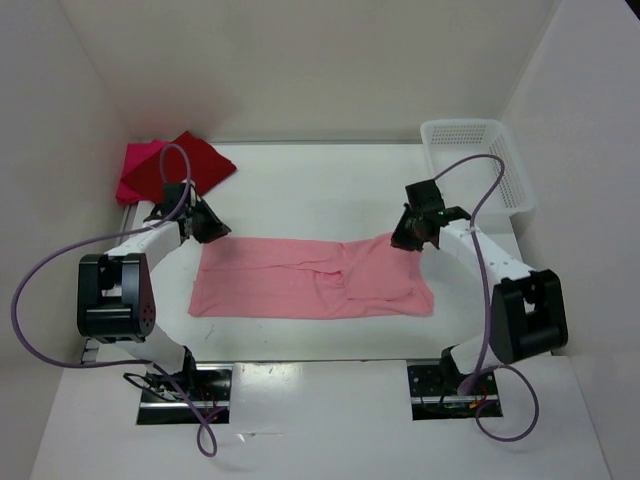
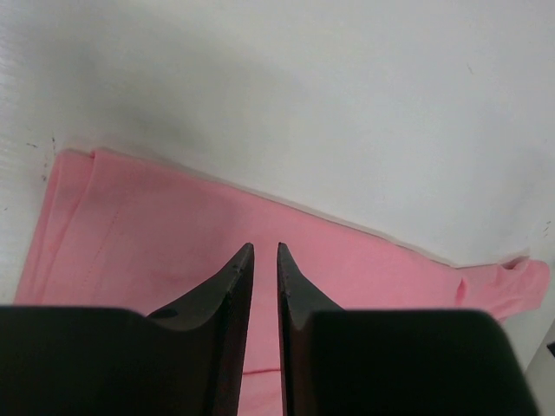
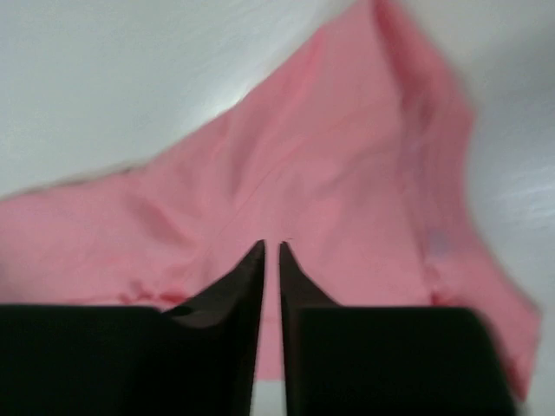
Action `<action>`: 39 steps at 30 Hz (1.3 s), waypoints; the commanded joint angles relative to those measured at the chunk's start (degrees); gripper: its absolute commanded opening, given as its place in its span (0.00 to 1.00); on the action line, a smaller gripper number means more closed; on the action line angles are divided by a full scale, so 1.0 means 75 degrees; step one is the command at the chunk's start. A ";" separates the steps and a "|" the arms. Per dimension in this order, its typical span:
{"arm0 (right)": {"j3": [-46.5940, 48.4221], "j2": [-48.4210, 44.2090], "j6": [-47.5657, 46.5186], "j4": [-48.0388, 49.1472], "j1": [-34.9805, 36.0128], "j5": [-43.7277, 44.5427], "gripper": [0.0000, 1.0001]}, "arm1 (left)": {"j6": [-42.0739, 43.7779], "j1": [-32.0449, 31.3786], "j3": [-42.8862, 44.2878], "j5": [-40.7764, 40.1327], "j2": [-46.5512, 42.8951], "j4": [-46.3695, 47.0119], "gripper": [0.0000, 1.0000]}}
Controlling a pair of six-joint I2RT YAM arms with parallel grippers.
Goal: Fold and stack the t-shirts
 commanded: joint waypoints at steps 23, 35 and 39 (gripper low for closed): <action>0.0820 0.2243 -0.0978 0.2052 -0.1062 0.1172 0.26 | -0.0294 0.0416 0.0057 0.0368 0.1305 0.0555 0.24; 0.0892 0.2385 -0.0744 0.1515 -0.1155 0.2097 0.01 | -0.0492 0.1272 -0.0446 0.0823 0.1551 0.0625 0.24; 0.0622 0.2116 -0.0592 0.1432 -0.1156 0.2342 0.01 | -0.0493 0.1542 -0.0517 0.0825 0.1529 0.0696 0.24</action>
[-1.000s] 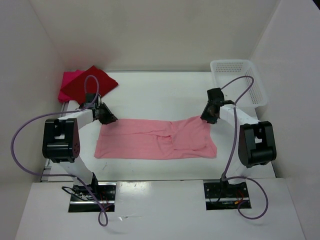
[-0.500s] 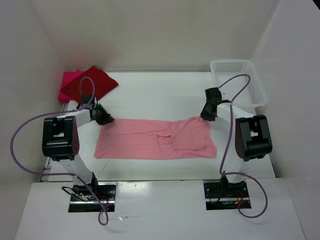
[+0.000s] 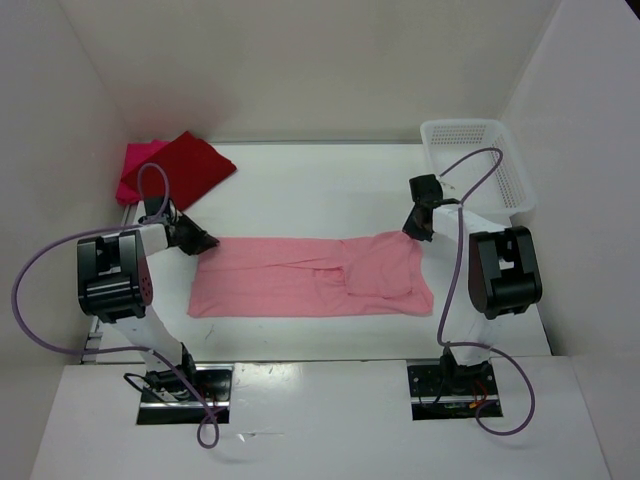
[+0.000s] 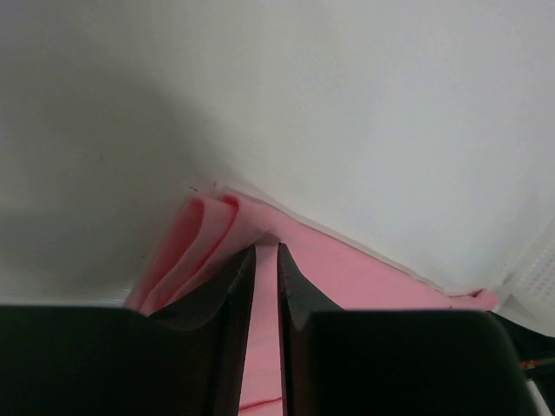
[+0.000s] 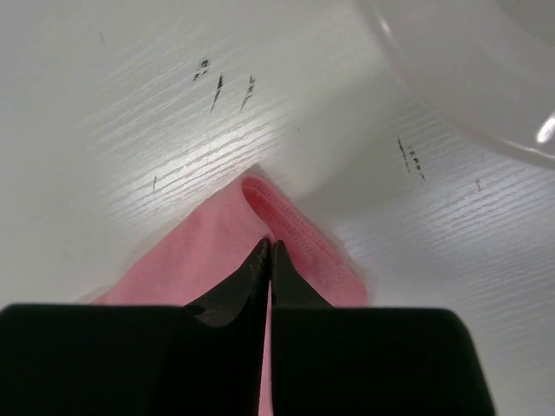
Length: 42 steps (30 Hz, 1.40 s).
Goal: Fold and stack the t-shirts
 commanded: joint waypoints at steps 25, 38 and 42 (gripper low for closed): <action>-0.0958 -0.3170 0.1193 -0.0782 0.1401 -0.0614 0.11 | -0.0175 -0.1926 0.0001 -0.0468 -0.2415 -0.0493 0.29; -0.3630 -0.5045 0.3575 -0.0734 0.1347 -0.0814 0.01 | -0.0247 -0.1894 -0.0538 -0.0233 -0.1138 0.0081 0.30; -0.4078 -0.5046 0.3810 -0.0804 0.1276 -0.0710 0.01 | -0.0247 -0.1507 -0.0609 0.0175 -0.0716 0.0081 0.32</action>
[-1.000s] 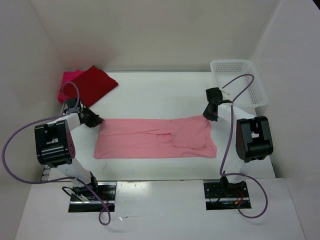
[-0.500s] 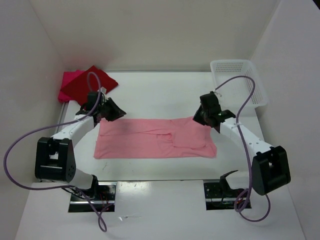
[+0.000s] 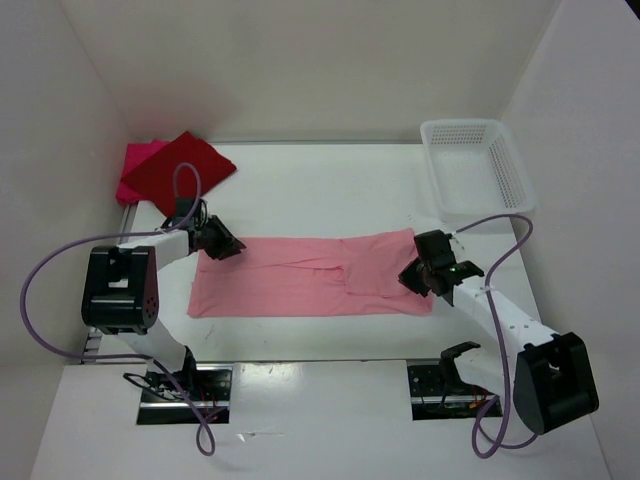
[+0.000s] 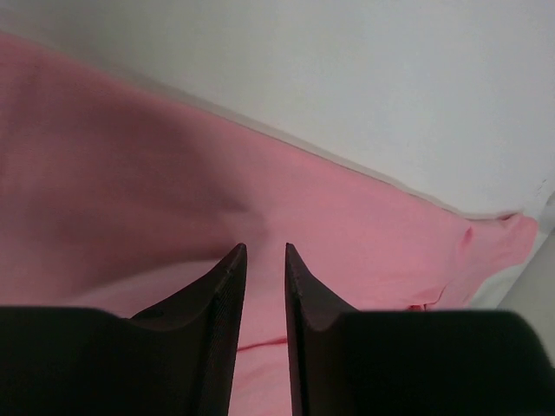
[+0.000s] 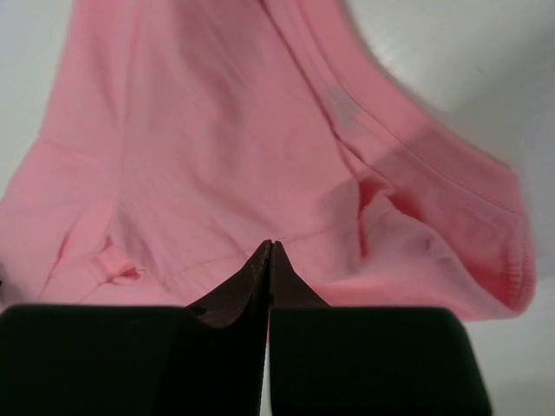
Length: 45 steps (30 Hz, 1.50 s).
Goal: Fold and stack the t-shirts
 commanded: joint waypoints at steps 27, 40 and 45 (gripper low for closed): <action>0.1941 0.0580 0.0788 -0.1878 0.0392 0.0804 0.07 | -0.0175 0.2496 -0.0288 0.1207 -0.0783 0.0039 0.31; 0.2858 0.4189 -0.0595 0.0676 0.0392 0.0698 0.00 | 0.0657 0.0105 0.0862 0.0809 -0.1570 -0.0137 0.21; 0.3488 0.5161 -0.0889 0.0911 0.0392 0.0768 0.00 | 0.0657 0.0023 0.0605 0.0948 -0.1640 -0.0137 0.22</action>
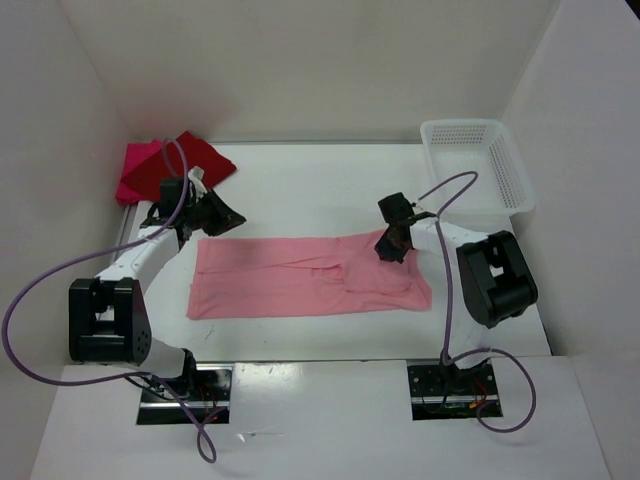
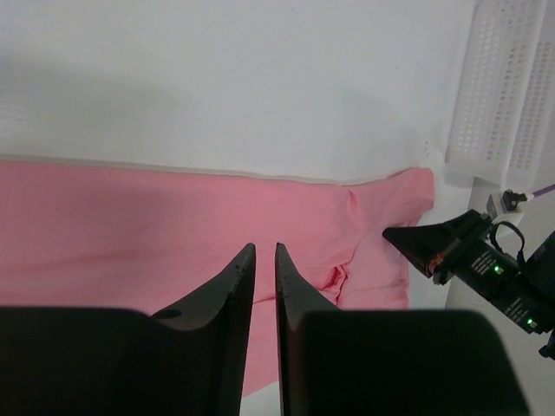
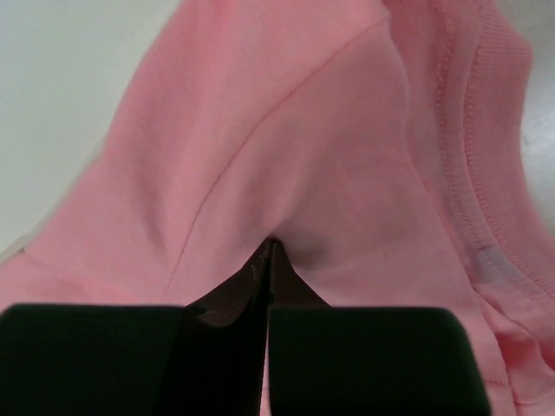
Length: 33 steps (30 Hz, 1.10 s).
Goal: Fold and stack the t-shirts
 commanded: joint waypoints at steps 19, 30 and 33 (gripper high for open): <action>1.6083 0.9975 -0.1695 -0.3053 0.0057 -0.1151 0.01 | 0.0680 -0.0144 0.0109 0.0253 -0.0787 -0.1373 0.28; 0.9203 0.3064 -0.3136 -0.1192 0.0794 -0.1303 0.26 | 0.0586 -0.0144 0.0660 0.0205 -0.0329 -0.1210 0.29; 0.6201 0.1256 -0.2587 -0.0041 0.1029 -0.2240 0.35 | 0.0774 -0.0144 0.0731 -0.0041 -0.0259 -0.1304 0.29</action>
